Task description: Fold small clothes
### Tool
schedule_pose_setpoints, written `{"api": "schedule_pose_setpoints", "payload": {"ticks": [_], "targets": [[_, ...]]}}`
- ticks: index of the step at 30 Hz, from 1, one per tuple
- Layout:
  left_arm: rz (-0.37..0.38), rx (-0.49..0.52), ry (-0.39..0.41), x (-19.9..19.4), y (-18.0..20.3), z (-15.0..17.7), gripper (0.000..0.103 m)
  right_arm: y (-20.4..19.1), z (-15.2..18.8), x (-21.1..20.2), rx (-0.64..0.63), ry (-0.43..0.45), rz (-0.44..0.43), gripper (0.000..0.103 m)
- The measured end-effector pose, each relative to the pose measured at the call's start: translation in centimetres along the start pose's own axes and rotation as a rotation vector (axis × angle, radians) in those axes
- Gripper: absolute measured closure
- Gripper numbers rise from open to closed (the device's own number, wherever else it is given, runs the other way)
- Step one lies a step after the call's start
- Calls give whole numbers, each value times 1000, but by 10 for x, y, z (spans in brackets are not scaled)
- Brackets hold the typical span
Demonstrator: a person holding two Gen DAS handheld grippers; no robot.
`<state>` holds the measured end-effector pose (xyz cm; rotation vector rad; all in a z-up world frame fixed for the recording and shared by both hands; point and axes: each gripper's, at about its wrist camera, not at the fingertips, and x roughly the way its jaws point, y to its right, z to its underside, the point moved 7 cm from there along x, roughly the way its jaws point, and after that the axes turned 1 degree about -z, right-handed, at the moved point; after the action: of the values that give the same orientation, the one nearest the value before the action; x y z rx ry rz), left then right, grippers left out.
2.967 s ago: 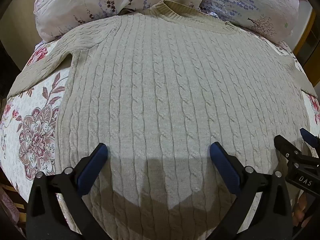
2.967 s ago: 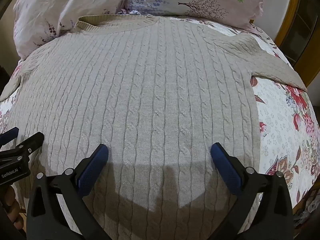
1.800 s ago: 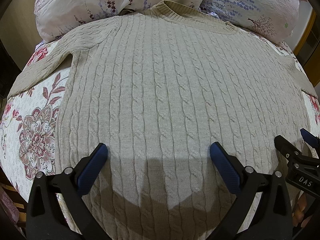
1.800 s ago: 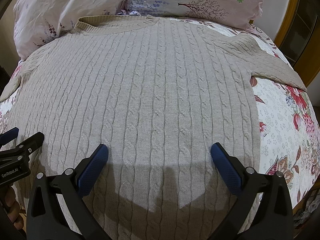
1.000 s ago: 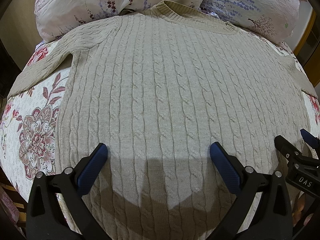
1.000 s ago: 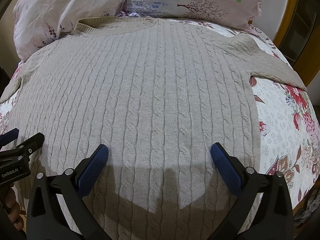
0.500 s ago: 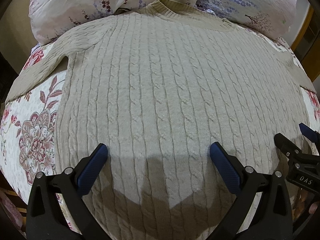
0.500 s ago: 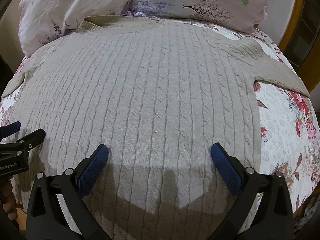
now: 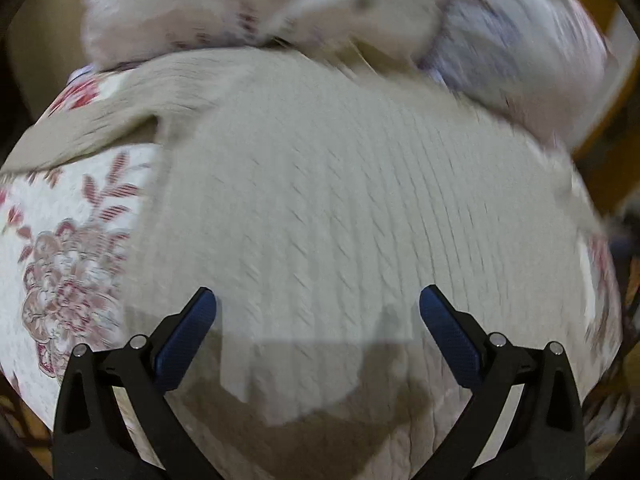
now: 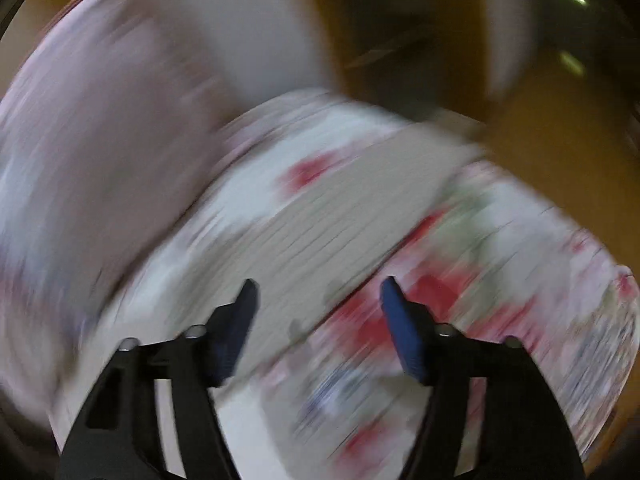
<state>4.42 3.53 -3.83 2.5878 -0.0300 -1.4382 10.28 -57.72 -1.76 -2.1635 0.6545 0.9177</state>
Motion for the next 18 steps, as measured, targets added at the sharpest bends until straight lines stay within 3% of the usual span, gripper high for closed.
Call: {"api": "schedule_pose_setpoints", "payload": {"ticks": [2,5,7,9,12,15,18], "targets": [[-18,-73,36,-5,-21,-14,2,31,-29,16,96,13,52,49],[-74,-179,60,-10,-59,-30,2,52,-46,43,164,-31,67,61],[-114,-262,82,-15,-90,-39,2,54,-44,62,187,-76,59,79],[-150,-339,104,-21,-121,-46,2,53,-45,67,192,-44,85,92],[-187,-443,161,-37,-168,-57,6,45,-49,64,154,-9,89,95],[-210,-522,213,-51,-215,-72,11,-11,-58,23,-55,149,10,96],[-203,-605,229,-55,-260,-83,18,-115,-23,-26,-266,229,-201,96]]}}
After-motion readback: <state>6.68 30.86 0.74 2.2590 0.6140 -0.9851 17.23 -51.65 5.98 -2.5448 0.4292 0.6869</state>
